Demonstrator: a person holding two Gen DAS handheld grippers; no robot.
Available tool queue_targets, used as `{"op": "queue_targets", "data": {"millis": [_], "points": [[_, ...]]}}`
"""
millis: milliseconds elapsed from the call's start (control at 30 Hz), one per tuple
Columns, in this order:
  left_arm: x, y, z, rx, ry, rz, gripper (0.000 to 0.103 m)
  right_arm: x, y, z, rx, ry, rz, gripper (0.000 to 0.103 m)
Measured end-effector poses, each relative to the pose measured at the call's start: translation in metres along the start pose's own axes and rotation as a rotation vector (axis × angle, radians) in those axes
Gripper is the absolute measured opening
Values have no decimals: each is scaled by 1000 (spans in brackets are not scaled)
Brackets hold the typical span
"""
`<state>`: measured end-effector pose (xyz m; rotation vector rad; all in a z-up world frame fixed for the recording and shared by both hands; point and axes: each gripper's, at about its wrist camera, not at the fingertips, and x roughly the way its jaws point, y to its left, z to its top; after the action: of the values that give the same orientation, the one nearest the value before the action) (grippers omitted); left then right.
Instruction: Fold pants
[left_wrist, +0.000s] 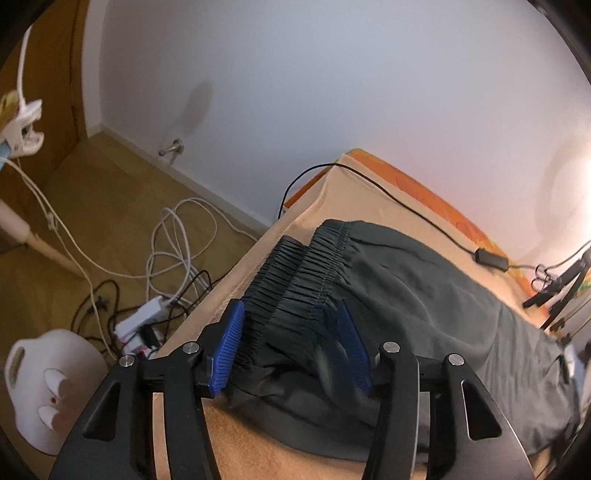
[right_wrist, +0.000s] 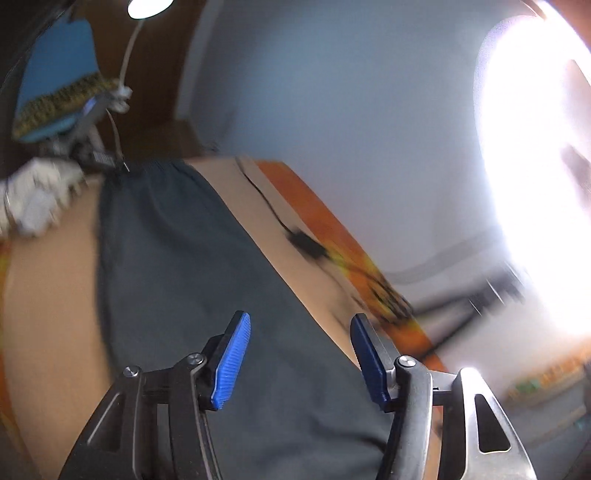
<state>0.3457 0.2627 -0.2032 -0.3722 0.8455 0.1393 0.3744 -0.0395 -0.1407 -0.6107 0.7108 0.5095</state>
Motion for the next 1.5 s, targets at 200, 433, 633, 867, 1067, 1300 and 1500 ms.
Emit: {"op": "queue_targets", "data": {"millis": [200, 433, 633, 867, 1067, 1300, 1500], "points": [[1, -2, -2, 12, -19, 5, 51, 49, 27, 65, 42, 4, 171, 61], [-4, -3, -11, 41, -50, -3, 28, 130, 60, 125, 65, 61, 309, 64], [-8, 0, -15, 39, -73, -28, 23, 203, 71, 160, 166, 102, 426, 64], [-7, 0, -15, 43, -75, -51, 23, 254, 106, 182, 164, 178, 529, 56], [-16, 5, -17, 36, -83, -61, 23, 242, 115, 182, 150, 164, 555, 2], [-43, 24, -9, 23, -114, -45, 23, 201, 132, 210, 76, 51, 533, 0], [-29, 39, -13, 2, -65, -20, 22, 221, 165, 219, 34, 90, 493, 0]]}}
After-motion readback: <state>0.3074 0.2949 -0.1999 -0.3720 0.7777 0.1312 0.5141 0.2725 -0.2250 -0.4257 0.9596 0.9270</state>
